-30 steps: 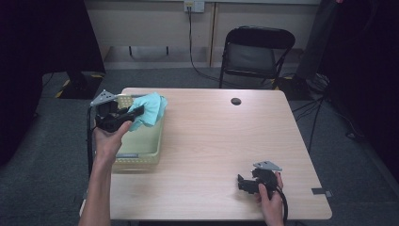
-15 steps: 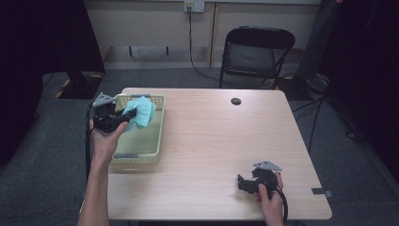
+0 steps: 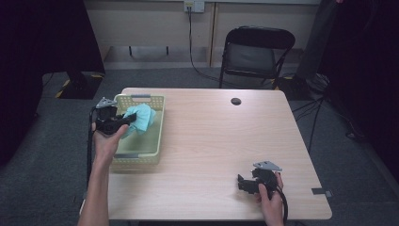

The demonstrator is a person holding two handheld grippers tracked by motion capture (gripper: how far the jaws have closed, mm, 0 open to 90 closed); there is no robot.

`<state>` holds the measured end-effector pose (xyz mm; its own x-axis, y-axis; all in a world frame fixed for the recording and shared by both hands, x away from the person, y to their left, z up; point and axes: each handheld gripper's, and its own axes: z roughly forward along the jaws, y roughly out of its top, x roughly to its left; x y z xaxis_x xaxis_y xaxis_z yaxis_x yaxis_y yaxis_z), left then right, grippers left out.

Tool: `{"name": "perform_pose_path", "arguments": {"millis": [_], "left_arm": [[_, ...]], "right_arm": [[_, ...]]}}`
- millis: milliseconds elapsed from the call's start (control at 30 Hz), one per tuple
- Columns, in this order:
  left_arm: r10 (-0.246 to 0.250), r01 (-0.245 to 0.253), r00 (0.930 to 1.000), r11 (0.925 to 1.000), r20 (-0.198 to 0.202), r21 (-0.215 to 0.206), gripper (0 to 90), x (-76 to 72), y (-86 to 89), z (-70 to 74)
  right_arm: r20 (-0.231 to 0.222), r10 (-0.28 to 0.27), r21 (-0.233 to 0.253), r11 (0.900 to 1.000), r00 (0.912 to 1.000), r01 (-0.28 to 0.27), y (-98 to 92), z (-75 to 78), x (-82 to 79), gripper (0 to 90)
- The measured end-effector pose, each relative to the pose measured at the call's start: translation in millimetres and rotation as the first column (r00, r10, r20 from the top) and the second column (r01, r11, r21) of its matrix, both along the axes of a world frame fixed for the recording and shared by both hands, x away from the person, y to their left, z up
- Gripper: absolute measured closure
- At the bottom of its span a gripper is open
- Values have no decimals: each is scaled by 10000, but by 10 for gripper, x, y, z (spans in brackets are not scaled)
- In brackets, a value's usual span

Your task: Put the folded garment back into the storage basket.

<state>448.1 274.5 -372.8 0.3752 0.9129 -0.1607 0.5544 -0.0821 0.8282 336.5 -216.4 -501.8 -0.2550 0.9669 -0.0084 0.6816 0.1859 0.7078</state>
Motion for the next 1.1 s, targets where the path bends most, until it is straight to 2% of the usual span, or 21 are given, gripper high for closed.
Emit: {"name": "perform_pose_path", "arguments": {"millis": [67,300,467,600,700,800,833,933,1100], "left_arm": [[24,-24,10000,10000,-59,-14,765,13,2,-17],[72,-60,9995,9993,-312,376,765,65,-43,-88],[50,-31,9990,9991,-451,419,765,105,-59,-139],[280,-234,9967,9978,-758,620,764,164,-62,-235],[311,-263,9954,9982,-907,534,764,194,-65,-296],[344,-275,9934,9976,-1095,638,765,220,-63,-350],[402,-331,9917,9977,-1218,598,765,238,-50,-395],[429,-371,9908,9982,-1284,474,765,253,-35,-412],[461,-364,9896,9966,-1360,733,764,265,-64,-434]], "right_arm": [[1,1,0,10000,10000,-1,0,0,0,0],[0,1,0,10000,10000,-1,0,0,0,0],[2,1,1,10000,10000,-1,0,0,0,0],[2,0,-1,10000,10000,0,0,0,0,0],[1,1,1,10000,10000,-1,0,0,0,0],[1,2,0,10000,10000,-2,0,0,0,0],[0,1,1,10000,10000,-1,0,0,0,0],[0,1,1,10000,10000,-1,0,0,0,0],[0,0,2,10000,10000,0,0,0,0,0]]}}
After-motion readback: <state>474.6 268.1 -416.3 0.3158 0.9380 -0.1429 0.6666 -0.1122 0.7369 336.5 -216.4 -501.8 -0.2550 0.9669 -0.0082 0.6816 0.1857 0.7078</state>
